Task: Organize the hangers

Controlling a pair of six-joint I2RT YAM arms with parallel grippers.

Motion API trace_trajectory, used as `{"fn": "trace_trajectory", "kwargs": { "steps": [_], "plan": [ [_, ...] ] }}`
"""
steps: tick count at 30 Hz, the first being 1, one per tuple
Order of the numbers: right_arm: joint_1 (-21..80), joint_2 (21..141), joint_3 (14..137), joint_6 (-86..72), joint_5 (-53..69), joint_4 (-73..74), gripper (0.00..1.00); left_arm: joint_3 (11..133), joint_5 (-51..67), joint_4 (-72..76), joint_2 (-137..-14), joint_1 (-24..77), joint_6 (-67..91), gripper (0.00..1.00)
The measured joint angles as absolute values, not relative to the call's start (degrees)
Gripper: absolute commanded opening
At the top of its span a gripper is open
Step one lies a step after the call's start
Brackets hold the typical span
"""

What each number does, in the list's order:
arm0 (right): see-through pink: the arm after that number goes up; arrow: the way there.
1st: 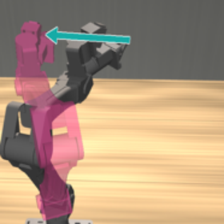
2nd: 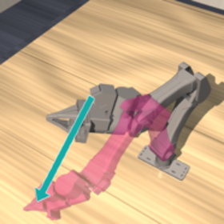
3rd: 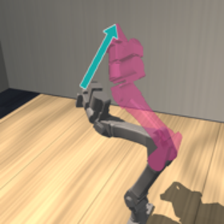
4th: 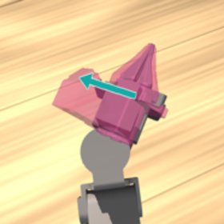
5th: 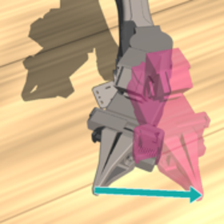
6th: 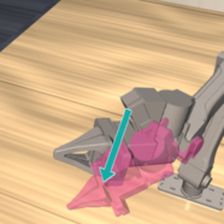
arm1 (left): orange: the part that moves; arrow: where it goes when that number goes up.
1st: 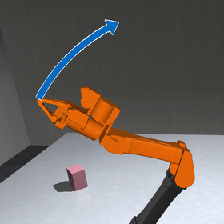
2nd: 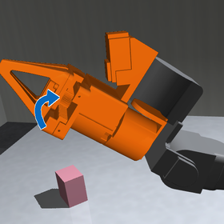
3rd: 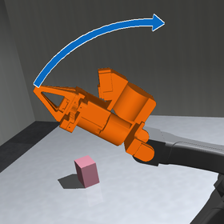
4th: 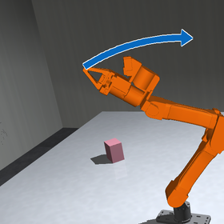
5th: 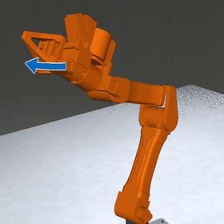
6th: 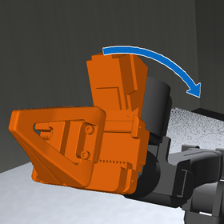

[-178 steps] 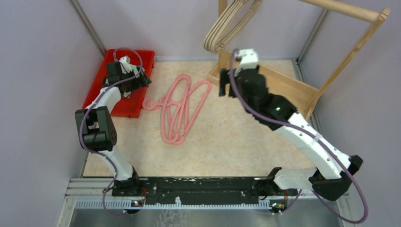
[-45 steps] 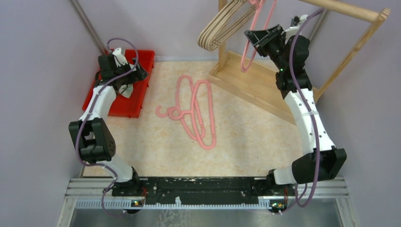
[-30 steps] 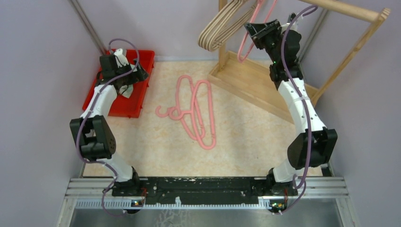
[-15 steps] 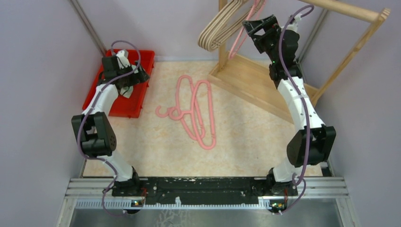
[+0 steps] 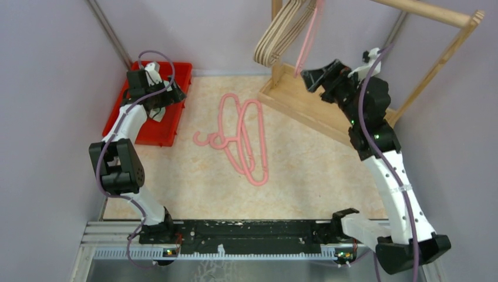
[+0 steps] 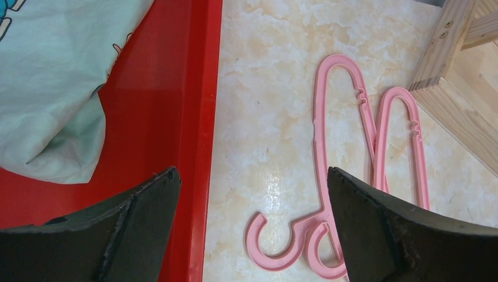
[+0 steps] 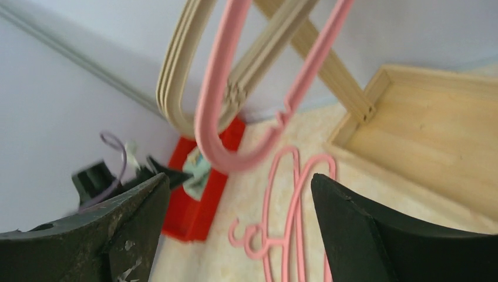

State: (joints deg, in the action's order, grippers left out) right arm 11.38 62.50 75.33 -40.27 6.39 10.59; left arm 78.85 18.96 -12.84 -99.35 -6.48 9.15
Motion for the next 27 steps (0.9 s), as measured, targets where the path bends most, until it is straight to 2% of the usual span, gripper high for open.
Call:
{"fn": "trace_trajectory", "kwargs": {
  "steps": [3,6,12,15,21,27],
  "plan": [
    [18.5,57.3,72.0,-35.5,2.8,17.6,0.85,78.8,19.1,-12.8,-99.4,-6.5,9.1,1.00],
    [30.1,55.4,69.2,-31.8,-3.6,23.5,0.84,78.8,19.1,-12.9,-99.4,-6.4,9.1,1.00],
    [51.2,63.6,66.7,-26.8,-12.7,30.7,0.82,77.8,19.2,-12.9,-99.4,-5.4,9.2,1.00],
    [54.8,70.9,66.0,-25.3,-13.6,30.6,0.77,77.2,19.2,-12.8,-99.4,-4.9,9.2,1.00],
    [55.4,87.2,66.3,-23.0,-13.9,26.5,0.73,76.1,19.6,-12.9,-99.3,-4.8,9.2,1.00],
    [55.3,103.2,73.8,-21.1,-14.4,24.2,0.69,75.6,20.8,-11.8,-99.3,-4.9,10.3,1.00]
  ]
}}
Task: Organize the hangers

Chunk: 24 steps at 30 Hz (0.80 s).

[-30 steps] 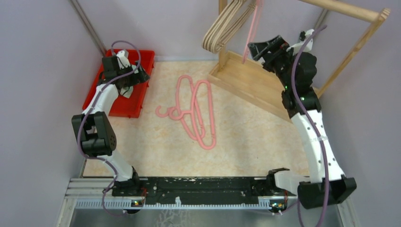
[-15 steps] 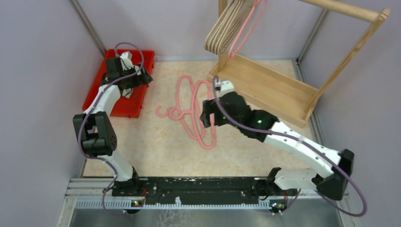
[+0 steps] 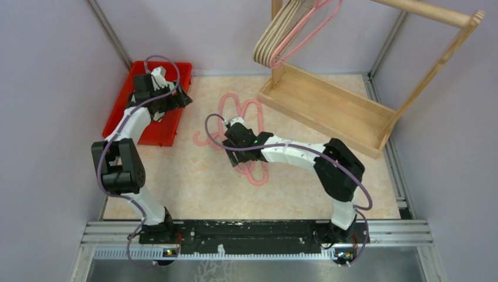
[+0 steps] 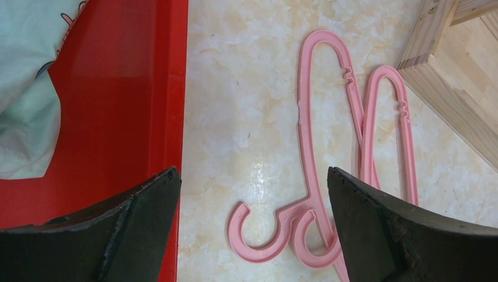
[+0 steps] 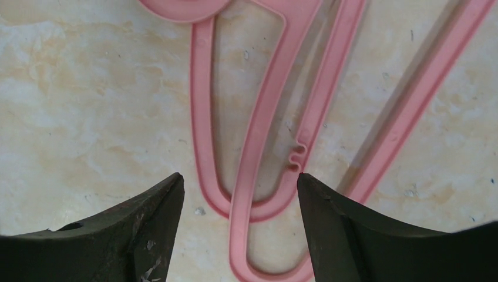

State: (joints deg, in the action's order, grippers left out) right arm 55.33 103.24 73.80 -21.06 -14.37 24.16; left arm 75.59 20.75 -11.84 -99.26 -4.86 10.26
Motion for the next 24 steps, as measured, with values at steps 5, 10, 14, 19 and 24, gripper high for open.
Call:
{"fn": "trace_trajectory", "kwargs": {
  "steps": [5,10,14,19,24],
  "plan": [
    [54.2,108.4,77.0,-21.2,-14.3,22.0,0.63,75.5,21.9,-11.1,-99.3,-4.9,10.9,1.00],
    [50.8,109.8,77.0,-22.2,-13.2,20.4,0.57,75.0,22.2,-10.7,-99.2,-4.9,10.8,1.00],
    [48.9,112.2,77.8,-22.2,-12.1,19.5,0.54,74.6,22.3,-10.6,-99.2,-4.9,10.7,1.00],
    [49.0,114.1,78.3,-22.3,-10.9,18.6,0.53,74.4,22.6,-10.3,-99.2,-4.9,10.7,1.00],
    [49.0,114.1,78.5,-22.3,-9.8,18.4,0.50,74.3,22.6,-10.2,-99.2,-4.9,10.7,1.00]
  ]
}}
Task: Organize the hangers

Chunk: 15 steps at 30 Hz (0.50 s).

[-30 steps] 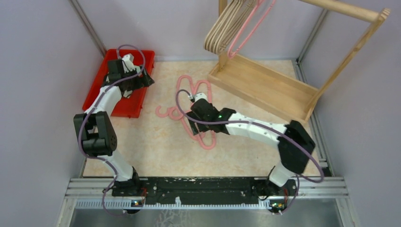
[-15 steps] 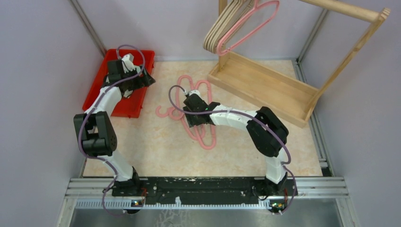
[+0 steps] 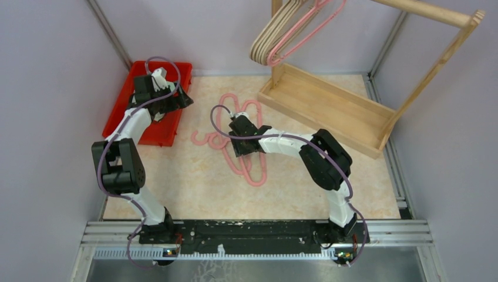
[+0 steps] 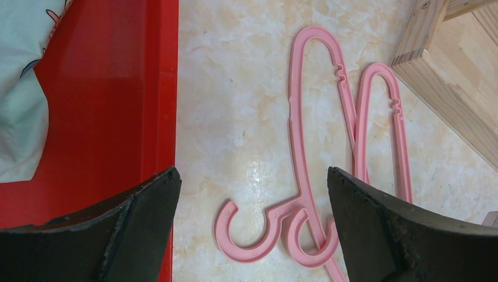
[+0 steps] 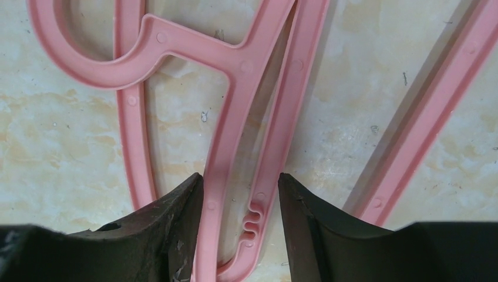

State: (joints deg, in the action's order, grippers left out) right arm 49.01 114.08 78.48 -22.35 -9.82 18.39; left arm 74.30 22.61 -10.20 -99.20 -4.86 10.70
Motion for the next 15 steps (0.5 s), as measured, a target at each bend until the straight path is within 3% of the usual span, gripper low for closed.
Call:
{"fn": "trace_trajectory", "kwargs": {
  "steps": [15],
  "plan": [
    [51.7,114.1,79.2,-22.5,-12.3,19.9,0.51,74.3,22.6,-10.2,-99.2,-4.9,10.7,1.00]
  ]
}}
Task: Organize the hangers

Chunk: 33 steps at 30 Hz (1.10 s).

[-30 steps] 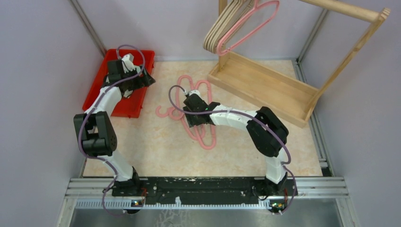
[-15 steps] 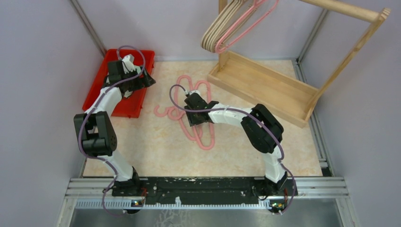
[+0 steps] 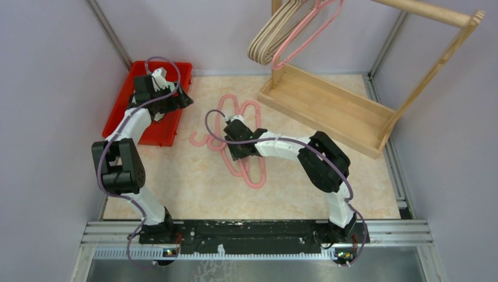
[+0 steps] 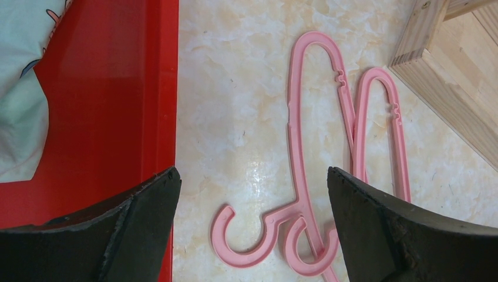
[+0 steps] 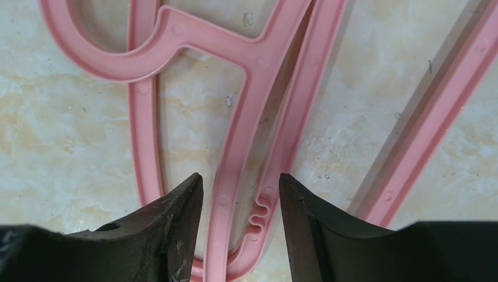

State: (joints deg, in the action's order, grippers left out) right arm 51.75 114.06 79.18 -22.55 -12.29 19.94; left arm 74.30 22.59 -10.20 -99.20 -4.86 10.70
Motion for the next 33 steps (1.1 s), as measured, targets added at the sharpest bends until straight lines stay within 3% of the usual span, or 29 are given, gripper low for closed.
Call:
{"fn": "trace_trajectory", "kwargs": {
  "steps": [7,33],
  "plan": [
    [52.7,114.1,79.3,-22.7,-13.0,21.0,0.57,74.3,22.6,-10.2,-99.2,-4.9,10.7,1.00],
    [55.7,114.1,82.6,-23.6,-15.2,24.7,0.55,72.7,22.5,-9.3,-99.2,-4.9,10.7,1.00]
  ]
}}
